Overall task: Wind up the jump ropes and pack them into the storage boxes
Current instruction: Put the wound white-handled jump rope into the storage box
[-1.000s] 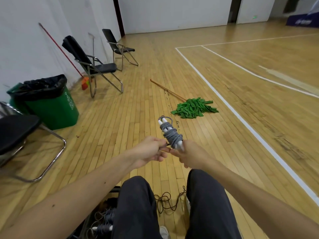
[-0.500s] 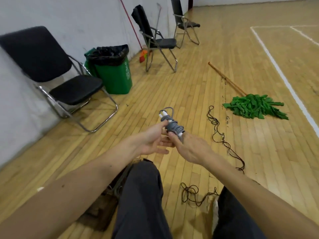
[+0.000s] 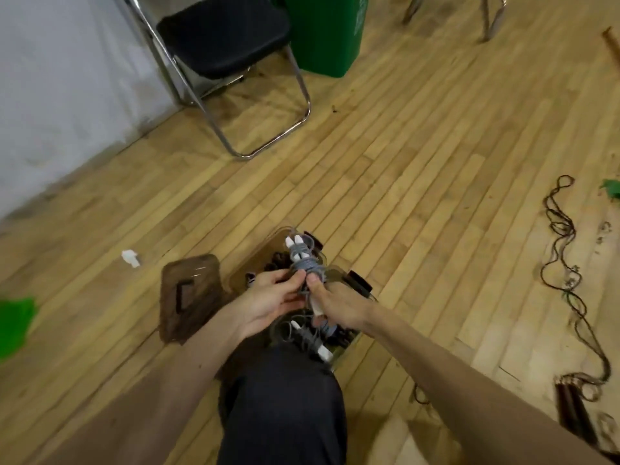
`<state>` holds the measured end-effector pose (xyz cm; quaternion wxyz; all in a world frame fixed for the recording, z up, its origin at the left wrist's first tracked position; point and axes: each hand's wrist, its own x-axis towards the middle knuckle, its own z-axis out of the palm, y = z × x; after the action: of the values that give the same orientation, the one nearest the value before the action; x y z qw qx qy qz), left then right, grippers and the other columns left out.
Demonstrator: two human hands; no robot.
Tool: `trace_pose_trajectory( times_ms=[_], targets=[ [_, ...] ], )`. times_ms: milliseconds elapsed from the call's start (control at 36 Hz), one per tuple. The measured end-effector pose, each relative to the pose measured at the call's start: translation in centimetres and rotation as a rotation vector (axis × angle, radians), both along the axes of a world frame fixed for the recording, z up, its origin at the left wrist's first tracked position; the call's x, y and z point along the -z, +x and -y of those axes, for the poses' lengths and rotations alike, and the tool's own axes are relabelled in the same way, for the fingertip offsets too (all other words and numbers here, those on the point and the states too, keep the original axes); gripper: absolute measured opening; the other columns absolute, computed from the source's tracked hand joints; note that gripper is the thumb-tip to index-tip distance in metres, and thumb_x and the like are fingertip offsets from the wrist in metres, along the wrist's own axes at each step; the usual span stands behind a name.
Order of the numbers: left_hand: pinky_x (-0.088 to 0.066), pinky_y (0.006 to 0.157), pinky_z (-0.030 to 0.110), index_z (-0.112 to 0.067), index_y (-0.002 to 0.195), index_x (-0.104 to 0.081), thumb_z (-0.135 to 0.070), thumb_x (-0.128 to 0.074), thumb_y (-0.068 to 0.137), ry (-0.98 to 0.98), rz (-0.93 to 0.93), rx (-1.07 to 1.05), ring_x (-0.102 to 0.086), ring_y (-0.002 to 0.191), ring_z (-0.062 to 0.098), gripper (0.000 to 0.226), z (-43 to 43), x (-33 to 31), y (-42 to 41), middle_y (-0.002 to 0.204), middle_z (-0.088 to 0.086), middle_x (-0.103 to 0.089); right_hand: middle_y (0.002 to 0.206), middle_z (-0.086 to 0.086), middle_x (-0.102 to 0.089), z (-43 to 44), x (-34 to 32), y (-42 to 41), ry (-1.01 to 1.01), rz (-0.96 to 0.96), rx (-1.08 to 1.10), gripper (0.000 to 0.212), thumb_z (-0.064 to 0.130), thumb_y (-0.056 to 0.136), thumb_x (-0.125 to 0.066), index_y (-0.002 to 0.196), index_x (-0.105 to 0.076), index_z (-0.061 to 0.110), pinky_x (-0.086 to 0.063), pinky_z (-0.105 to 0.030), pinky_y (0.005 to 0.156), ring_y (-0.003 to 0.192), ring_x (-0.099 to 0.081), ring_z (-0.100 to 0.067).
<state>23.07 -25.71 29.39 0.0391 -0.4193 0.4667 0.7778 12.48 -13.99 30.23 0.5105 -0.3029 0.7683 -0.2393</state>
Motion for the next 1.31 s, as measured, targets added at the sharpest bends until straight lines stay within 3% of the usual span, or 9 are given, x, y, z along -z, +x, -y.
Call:
trace_pose_trajectory(
  times_ms=[222, 361, 444, 556, 667, 889, 1000, 1139, 1306],
  targets=[
    [-0.059, 0.085, 0.041, -0.003, 0.114, -0.07, -0.029, -0.059, 0.1, 0.017, 0.249, -0.216, -0.073, 0.09, 0.025, 0.032, 8.1, 15.0, 0.9, 0.1, 0.014, -0.077, 0.058, -0.004, -0.041, 11.9, 13.8, -0.5, 0.185, -0.047, 0.062, 0.055, 0.049, 0.103, -0.048, 0.064, -0.041, 0.011, -0.027, -0.024, 0.042, 0.046, -0.038, -0.015],
    [-0.061, 0.077, 0.03, -0.003, 0.106, -0.07, -0.022, -0.059, 0.101, -0.111, 0.372, -0.159, -0.072, 0.092, 0.02, 0.022, 11.4, 22.9, -0.3, 0.101, 0.009, -0.074, 0.098, -0.009, -0.061, 15.7, 21.0, -0.3, 0.208, -0.137, 0.041, 0.048, 0.04, 0.103, -0.054, 0.139, -0.036, 0.014, -0.049, -0.035, 0.061, 0.082, -0.062, -0.026],
    [-0.063, 0.073, 0.033, -0.001, 0.109, -0.069, -0.023, -0.065, 0.097, -0.226, 0.432, -0.094, -0.071, 0.09, 0.019, 0.026, 12.5, 26.9, -1.9, 0.104, 0.01, -0.072, 0.116, -0.015, -0.062, 16.4, 24.4, -0.9, 0.19, -0.223, 0.01, 0.034, 0.034, 0.105, -0.051, 0.131, -0.049, 0.013, -0.054, -0.044, 0.082, 0.102, -0.062, -0.033],
    [-0.062, 0.069, 0.038, -0.006, 0.089, -0.071, -0.049, -0.067, 0.091, -0.555, 0.592, -0.015, -0.071, 0.077, 0.02, 0.043, 13.2, 30.5, -3.7, 0.087, 0.009, -0.072, 0.109, -0.014, -0.067, 17.4, 27.8, -2.2, 0.153, -0.278, 0.022, 0.03, 0.031, 0.107, -0.047, 0.121, -0.06, 0.008, -0.052, -0.039, 0.078, 0.098, -0.064, -0.032],
    [-0.058, 0.062, 0.038, -0.01, 0.079, -0.061, -0.066, -0.057, 0.09, -0.847, 0.731, 0.154, -0.067, 0.075, 0.026, 0.057, 13.5, 30.2, -4.8, 0.078, 0.006, -0.065, 0.11, -0.016, -0.065, 17.8, 28.9, -3.0, 0.144, -0.308, 0.033, 0.035, 0.032, 0.108, -0.045, 0.123, -0.061, 0.006, -0.05, -0.039, 0.077, 0.1, -0.064, -0.033],
    [-0.062, 0.064, 0.04, -0.013, 0.087, -0.065, -0.059, -0.056, 0.094, -0.787, 0.685, 0.288, -0.07, 0.062, 0.025, 0.048, 12.0, 28.5, -7.8, 0.076, 0.01, -0.07, 0.125, -0.014, -0.056, 14.9, 27.5, -6.7, 0.115, -0.448, -0.156, 0.028, 0.016, 0.107, -0.041, 0.131, -0.054, 0.007, -0.041, -0.037, 0.077, 0.116, -0.054, -0.034],
    [-0.055, 0.073, 0.037, -0.012, 0.106, -0.059, -0.048, -0.055, 0.098, -0.997, 0.78, 0.407, -0.067, 0.088, 0.031, 0.038, 10.5, 25.2, -8.5, 0.1, 0.012, -0.068, 0.123, -0.016, -0.059, 11.8, 24.1, -8.0, 0.003, -0.426, -0.043, 0.029, 0.025, 0.108, -0.042, 0.127, -0.055, 0.007, -0.04, -0.033, 0.074, 0.112, -0.058, -0.033],
    [-0.048, 0.078, 0.04, -0.013, 0.111, -0.062, -0.027, -0.052, 0.099, -1.308, 0.519, 0.642, -0.06, 0.099, 0.034, 0.021, 6.5, 18.0, -11.8, 0.109, 0.012, -0.066, 0.114, -0.013, -0.068, 3.5, 17.4, -11.3, -0.064, -0.395, -0.02, 0.03, 0.029, 0.106, -0.045, 0.12, -0.065, 0.011, -0.047, -0.032, 0.077, 0.094, -0.059, -0.027],
    [-0.054, 0.076, 0.036, -0.02, 0.107, -0.065, -0.034, -0.058, 0.099, -1.088, 0.096, 0.917, -0.064, 0.081, 0.021, 0.018, -11.1, 10.0, -18.1, 0.085, -0.003, -0.064, 0.105, -0.005, -0.073, -17.2, 9.0, -15.2, 0.088, -0.441, 0.219, 0.027, 0.028, 0.102, -0.053, 0.112, -0.071, 0.012, -0.056, -0.038, 0.086, 0.096, -0.068, -0.024]
  ],
)
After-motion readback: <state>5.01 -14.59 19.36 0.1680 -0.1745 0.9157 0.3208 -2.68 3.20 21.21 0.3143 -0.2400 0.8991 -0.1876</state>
